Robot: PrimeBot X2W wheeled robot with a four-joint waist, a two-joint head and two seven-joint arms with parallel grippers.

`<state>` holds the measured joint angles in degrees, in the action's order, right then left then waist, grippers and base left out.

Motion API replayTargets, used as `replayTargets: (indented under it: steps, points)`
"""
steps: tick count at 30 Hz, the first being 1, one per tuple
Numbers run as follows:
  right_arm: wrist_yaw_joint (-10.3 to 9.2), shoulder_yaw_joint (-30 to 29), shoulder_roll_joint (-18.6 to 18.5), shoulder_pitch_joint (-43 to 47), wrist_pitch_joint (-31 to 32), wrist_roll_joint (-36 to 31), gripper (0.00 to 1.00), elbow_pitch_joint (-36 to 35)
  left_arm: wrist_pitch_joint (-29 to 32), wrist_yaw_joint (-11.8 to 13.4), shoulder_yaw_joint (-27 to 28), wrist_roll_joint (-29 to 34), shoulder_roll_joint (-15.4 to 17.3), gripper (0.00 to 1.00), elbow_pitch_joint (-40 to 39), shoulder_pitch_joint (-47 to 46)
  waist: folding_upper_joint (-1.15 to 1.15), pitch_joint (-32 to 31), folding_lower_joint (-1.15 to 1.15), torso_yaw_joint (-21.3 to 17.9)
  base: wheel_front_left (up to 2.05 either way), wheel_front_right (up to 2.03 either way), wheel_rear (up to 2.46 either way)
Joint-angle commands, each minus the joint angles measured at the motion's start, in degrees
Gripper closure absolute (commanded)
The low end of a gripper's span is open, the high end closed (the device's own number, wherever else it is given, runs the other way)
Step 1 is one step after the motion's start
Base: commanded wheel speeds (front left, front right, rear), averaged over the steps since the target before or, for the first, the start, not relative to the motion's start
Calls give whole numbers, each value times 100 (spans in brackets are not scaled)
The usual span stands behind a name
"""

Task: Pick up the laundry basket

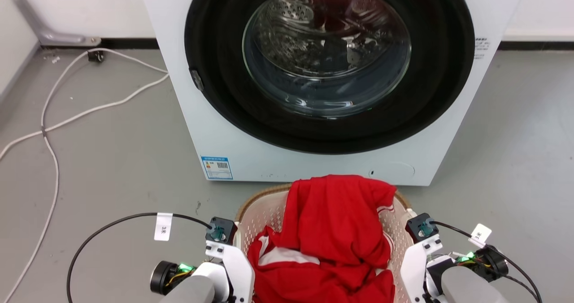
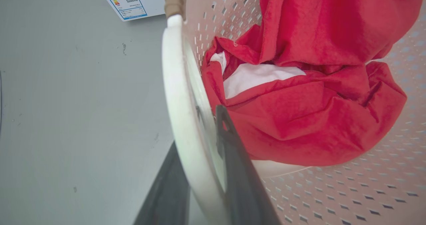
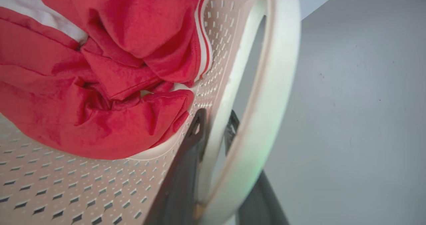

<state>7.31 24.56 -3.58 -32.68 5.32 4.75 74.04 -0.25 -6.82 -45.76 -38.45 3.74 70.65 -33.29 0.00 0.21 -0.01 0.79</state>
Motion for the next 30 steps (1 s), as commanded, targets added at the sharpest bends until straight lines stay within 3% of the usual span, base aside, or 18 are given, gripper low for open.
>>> replayTargets:
  steps: [1,30]
  points:
    - [32,104,125,85,0,-1,100,-44,-25,-111,-50,-7,-155,100,-98,1,0,-51,1,11,0,0,0]
    - [52,1390,-4,45,135,1347,100,-45,-128,-110,-451,-453,-150,100,138,-120,0,-159,1,-20,0,0,0]
